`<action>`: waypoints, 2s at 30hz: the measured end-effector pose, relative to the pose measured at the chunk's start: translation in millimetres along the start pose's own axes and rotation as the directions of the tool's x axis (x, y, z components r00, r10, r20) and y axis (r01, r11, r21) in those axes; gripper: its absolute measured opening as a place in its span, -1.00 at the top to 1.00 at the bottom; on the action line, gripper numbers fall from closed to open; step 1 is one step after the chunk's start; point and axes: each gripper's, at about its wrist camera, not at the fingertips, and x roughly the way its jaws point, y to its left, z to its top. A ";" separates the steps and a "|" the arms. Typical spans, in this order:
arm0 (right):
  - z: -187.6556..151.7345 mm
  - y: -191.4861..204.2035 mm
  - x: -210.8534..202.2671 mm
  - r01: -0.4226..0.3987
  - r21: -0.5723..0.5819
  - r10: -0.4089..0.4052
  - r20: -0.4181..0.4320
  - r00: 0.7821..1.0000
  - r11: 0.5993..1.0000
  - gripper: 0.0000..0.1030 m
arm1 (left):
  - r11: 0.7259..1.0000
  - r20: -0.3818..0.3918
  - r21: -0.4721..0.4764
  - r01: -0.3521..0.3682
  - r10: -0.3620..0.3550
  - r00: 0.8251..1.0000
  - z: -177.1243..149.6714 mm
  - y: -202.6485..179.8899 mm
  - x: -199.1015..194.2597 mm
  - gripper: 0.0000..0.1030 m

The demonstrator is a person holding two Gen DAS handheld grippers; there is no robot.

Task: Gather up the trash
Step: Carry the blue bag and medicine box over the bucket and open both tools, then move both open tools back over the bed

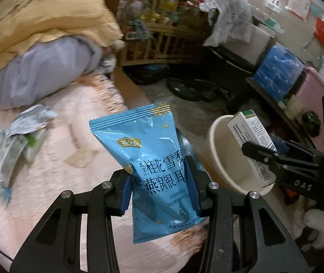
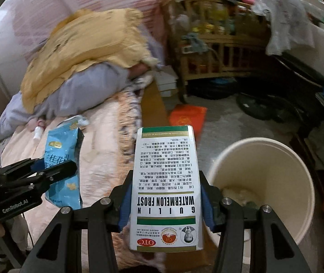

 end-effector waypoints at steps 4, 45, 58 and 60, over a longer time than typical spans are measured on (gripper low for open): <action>-6.0 -29.6 -4.5 0.037 0.042 -0.037 -0.002 0.999 0.998 0.05 | 0.999 -0.019 0.031 0.036 -0.035 0.999 6.3 -25.6 16.4 0.23; -40.2 -172.1 60.9 0.157 0.332 -0.122 -0.126 0.985 0.930 -0.05 | 0.975 -0.178 0.109 0.193 -0.172 0.969 19.7 -129.6 135.9 0.17; -51.3 -175.0 49.0 0.157 0.364 -0.121 -0.121 0.985 0.918 -0.20 | 0.972 -0.176 0.100 0.213 -0.193 0.965 18.2 -128.5 132.5 -0.17; -51.9 -174.0 46.1 0.154 0.362 -0.120 -0.115 0.986 0.919 -0.20 | 0.973 -0.169 0.106 0.205 -0.186 0.968 18.2 -126.5 128.9 -0.17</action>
